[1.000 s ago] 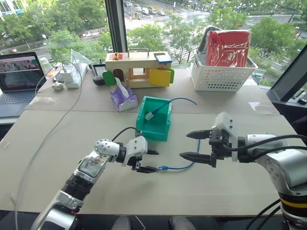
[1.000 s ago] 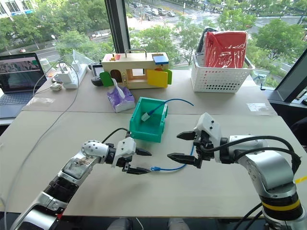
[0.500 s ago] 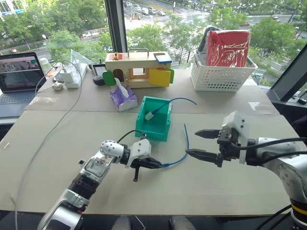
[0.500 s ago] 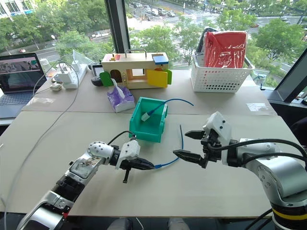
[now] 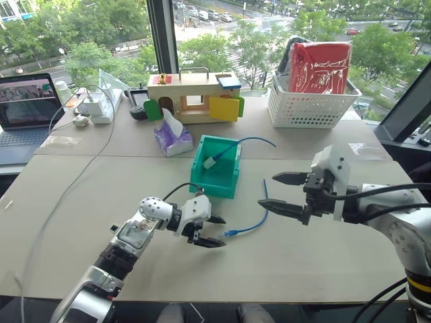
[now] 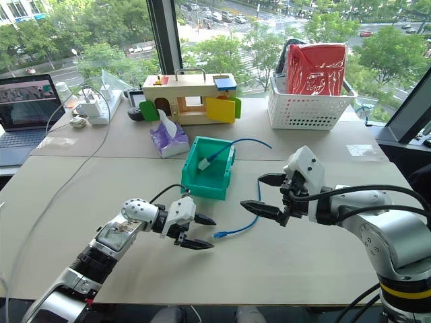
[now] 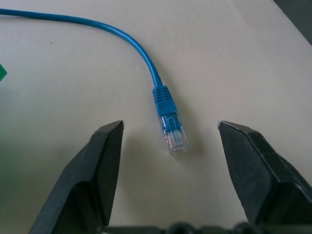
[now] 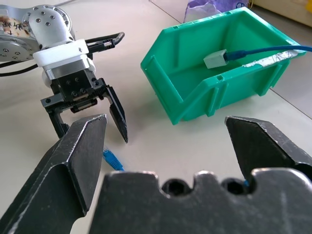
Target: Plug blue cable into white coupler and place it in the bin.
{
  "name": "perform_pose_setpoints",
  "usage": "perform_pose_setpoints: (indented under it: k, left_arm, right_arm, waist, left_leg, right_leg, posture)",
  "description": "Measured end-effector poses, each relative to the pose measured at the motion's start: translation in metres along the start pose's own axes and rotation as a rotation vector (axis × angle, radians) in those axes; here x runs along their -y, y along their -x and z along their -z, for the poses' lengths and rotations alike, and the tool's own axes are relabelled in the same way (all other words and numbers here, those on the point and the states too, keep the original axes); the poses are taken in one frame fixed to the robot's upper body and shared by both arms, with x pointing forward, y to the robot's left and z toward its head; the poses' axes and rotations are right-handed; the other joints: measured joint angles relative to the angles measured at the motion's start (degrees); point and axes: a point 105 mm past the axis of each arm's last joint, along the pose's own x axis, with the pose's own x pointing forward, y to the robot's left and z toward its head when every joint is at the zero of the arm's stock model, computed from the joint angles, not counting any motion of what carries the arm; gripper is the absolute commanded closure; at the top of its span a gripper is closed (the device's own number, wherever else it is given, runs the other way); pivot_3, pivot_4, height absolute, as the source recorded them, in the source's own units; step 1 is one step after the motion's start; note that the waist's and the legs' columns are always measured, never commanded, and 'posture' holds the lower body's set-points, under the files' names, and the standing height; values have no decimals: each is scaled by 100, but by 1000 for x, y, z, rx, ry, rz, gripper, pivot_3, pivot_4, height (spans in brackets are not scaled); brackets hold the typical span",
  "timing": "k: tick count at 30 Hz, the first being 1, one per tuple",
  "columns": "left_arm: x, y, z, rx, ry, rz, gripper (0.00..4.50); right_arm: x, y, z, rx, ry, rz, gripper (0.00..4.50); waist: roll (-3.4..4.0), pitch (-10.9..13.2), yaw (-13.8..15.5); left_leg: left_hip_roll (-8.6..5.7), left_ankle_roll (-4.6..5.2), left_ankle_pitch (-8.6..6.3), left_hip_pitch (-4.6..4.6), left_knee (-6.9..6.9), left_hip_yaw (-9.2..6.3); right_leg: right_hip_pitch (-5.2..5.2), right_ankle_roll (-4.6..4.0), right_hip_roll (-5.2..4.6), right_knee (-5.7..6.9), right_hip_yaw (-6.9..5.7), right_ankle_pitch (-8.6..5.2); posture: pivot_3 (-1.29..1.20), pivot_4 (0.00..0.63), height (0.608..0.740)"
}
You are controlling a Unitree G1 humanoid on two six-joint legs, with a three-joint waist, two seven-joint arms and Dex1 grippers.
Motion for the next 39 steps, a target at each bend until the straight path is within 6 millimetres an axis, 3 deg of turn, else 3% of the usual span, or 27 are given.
perform_pose_setpoints:
  k: [8,11,18,32,36,39]
  left_arm:
    - [1,2,3,-53,-14,-12,1146]
    - [-1,2,3,-59,-16,-23,1816]
    - [-5,-4,3,-45,-8,-75,4405]
    - [-6,-5,2,-37,-11,-87,4467]
    - [-8,-9,0,-19,-14,-95,4467]
    - [-13,-17,-3,12,1,-141,4467]
  right_arm:
    - [-1,-3,4,-16,-6,-5,0]
    - [0,-3,4,-23,-1,-2,0]
    - [1,-2,5,-30,-2,1,0]
    - [2,1,10,-46,-10,-2,0]
    - [-19,17,12,-26,-191,-111,0]
    - [-45,33,24,-63,-334,-195,0]
  waist:
    - [0,0,-8]
    - [0,0,-9]
    - [0,0,4]
    - [0,-1,30]
    - [0,0,91]
    - [-1,0,155]
  left_leg:
    - [0,0,0,2,0,0]
    - [0,0,0,3,0,0]
    - [0,0,0,4,0,0]
    - [0,0,0,6,0,-2]
    - [0,1,0,3,0,-8]
    - [-2,1,0,2,3,-29]
  right_leg:
    - [1,0,0,0,0,0]
    - [3,0,0,0,0,0]
    - [6,0,0,-2,-1,0]
    - [11,0,0,-3,-2,0]
    - [15,0,0,-6,-5,0]
    - [29,-1,-2,-19,-25,0]
  posture:
    - [0,150,734]
    - [0,150,734]
    - [0,150,734]
    - [0,150,734]
    - [0,150,734]
    - [0,150,734]
